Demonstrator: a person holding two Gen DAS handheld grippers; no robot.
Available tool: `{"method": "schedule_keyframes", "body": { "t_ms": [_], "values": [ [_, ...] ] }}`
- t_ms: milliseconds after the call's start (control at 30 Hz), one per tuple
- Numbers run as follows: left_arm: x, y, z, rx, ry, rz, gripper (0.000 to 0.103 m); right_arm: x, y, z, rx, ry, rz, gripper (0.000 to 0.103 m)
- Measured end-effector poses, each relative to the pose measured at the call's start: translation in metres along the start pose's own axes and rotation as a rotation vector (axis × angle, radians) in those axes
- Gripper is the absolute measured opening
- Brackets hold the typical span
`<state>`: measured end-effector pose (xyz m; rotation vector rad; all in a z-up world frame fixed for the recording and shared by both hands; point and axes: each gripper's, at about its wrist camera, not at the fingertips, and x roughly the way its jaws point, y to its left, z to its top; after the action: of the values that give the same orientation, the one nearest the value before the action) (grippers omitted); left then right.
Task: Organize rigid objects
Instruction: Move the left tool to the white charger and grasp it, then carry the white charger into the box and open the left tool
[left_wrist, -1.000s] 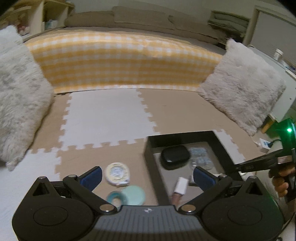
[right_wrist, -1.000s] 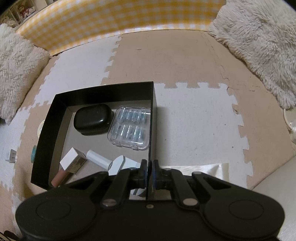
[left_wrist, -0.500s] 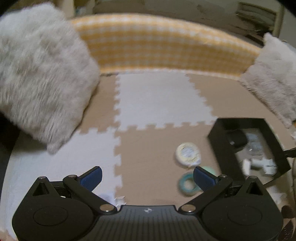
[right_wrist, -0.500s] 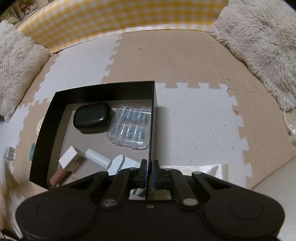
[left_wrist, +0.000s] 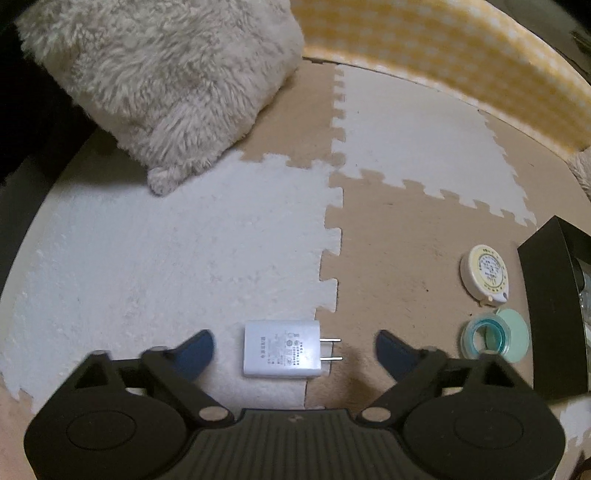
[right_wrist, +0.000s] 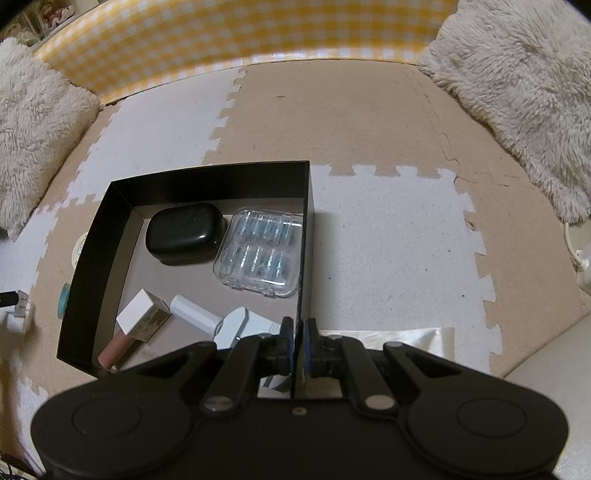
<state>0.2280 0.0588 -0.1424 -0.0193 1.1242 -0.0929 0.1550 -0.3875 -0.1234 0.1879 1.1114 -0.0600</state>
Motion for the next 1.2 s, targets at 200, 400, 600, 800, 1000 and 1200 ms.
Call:
{"method": "schedule_keyframes", "body": {
  "t_ms": [200,400,600,800,1000,1200],
  "values": [
    [0.006,-0.004,-0.002,0.007,0.029,-0.004,0.068,0.001,0.0,0.0,-0.002,0.005,-0.001,0.006],
    [0.008,0.001,-0.001,-0.01,0.038,-0.002,0.056,0.001,0.001,-0.001,-0.005,0.007,-0.002,0.006],
    [0.006,0.0,0.0,-0.004,0.029,-0.001,0.046,0.001,0.001,-0.001,-0.005,0.007,-0.002,0.006],
    [-0.001,-0.004,-0.001,-0.034,0.005,-0.044,0.046,0.002,0.001,-0.001,-0.004,0.007,-0.001,0.006],
    [-0.016,-0.028,-0.004,-0.059,-0.036,-0.162,0.046,0.002,0.002,-0.001,-0.004,0.007,-0.002,0.006],
    [-0.031,-0.067,-0.013,-0.044,-0.05,-0.283,0.046,0.002,0.002,-0.001,-0.003,0.007,0.0,0.006]
  ]
}}
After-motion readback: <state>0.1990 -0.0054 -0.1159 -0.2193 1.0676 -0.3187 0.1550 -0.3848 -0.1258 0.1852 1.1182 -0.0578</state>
